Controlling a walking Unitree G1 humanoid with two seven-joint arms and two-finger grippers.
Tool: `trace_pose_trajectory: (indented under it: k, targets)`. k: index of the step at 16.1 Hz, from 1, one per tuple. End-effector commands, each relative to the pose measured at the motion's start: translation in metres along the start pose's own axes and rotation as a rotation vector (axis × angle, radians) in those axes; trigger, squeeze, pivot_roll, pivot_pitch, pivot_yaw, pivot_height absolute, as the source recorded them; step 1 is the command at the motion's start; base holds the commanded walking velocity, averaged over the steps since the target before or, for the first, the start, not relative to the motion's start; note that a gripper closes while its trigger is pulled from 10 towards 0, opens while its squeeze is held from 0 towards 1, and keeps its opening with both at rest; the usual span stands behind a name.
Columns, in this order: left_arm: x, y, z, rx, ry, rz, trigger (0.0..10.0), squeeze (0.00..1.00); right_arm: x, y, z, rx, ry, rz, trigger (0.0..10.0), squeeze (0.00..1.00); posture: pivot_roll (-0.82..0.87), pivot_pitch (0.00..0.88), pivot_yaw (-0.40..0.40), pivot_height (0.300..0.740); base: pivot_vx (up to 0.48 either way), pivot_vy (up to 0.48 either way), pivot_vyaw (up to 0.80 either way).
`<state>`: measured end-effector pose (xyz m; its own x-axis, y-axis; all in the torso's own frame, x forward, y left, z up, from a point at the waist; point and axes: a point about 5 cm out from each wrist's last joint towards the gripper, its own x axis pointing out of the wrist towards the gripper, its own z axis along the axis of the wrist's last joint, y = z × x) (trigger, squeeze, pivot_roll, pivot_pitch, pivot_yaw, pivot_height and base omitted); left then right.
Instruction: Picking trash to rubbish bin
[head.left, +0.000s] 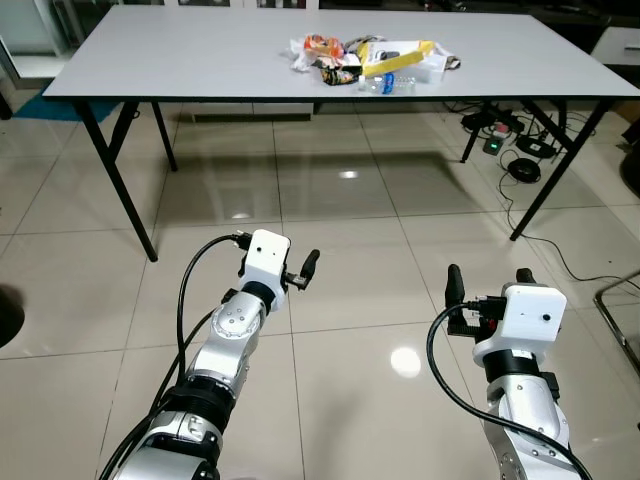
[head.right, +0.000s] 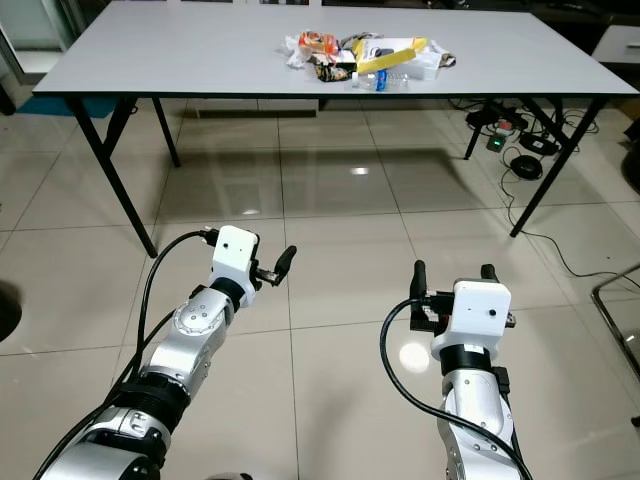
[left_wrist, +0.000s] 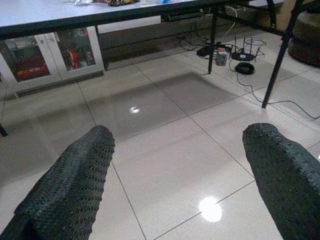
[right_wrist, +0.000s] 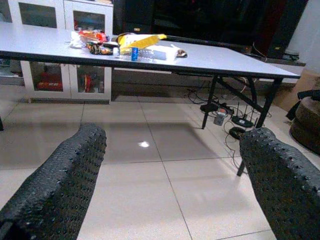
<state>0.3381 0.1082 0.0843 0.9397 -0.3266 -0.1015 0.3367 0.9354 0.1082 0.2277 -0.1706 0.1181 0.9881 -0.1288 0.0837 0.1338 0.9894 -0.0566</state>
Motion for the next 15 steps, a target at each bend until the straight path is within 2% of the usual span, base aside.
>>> trace_pose_trajectory:
  k: [1,15]
  targets:
    - [0.0035,-0.0017,0.0074,0.004,-0.026,-0.014,10.0,0.0,0.0003,-0.0028,0.0007,0.0,-0.007,-0.008,10.0,0.0,0.11,0.054,-0.041,0.74,0.48,0.0,0.0]
    - [0.0066,-0.0046,0.0087,0.005,-0.024,-0.018,10.0,0.0,-0.0019,-0.0013,-0.0008,-0.018,-0.001,0.018,10.0,0.0,0.1,0.048,-0.039,0.74,0.467,0.0,0.0]
